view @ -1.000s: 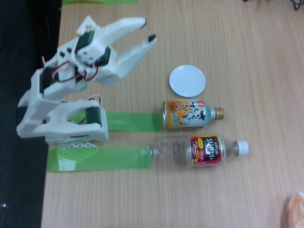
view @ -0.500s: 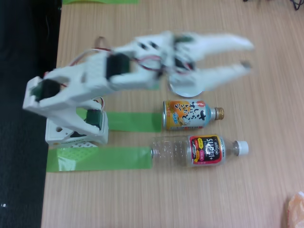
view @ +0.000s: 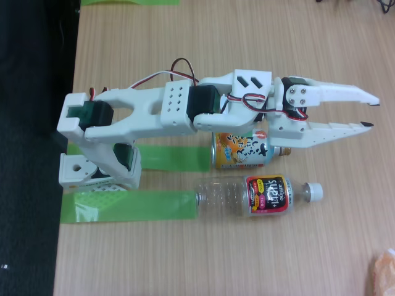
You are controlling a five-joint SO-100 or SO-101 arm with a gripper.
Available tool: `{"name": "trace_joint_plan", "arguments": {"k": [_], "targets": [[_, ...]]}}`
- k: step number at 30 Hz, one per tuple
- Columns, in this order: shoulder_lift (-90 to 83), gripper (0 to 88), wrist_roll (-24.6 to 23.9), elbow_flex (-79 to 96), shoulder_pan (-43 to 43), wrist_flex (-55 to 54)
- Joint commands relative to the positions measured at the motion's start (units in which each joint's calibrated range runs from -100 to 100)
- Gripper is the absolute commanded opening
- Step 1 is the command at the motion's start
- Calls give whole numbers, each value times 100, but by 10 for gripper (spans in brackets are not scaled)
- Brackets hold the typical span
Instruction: Pick up the plastic bottle and stand it up on the white place
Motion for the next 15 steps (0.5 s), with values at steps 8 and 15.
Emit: {"name": "trace_joint_plan", "arguments": {"k": [8,15], "targets": [[66,352,24,-208,53,296],[293,411,370,-281,16,931]]}}
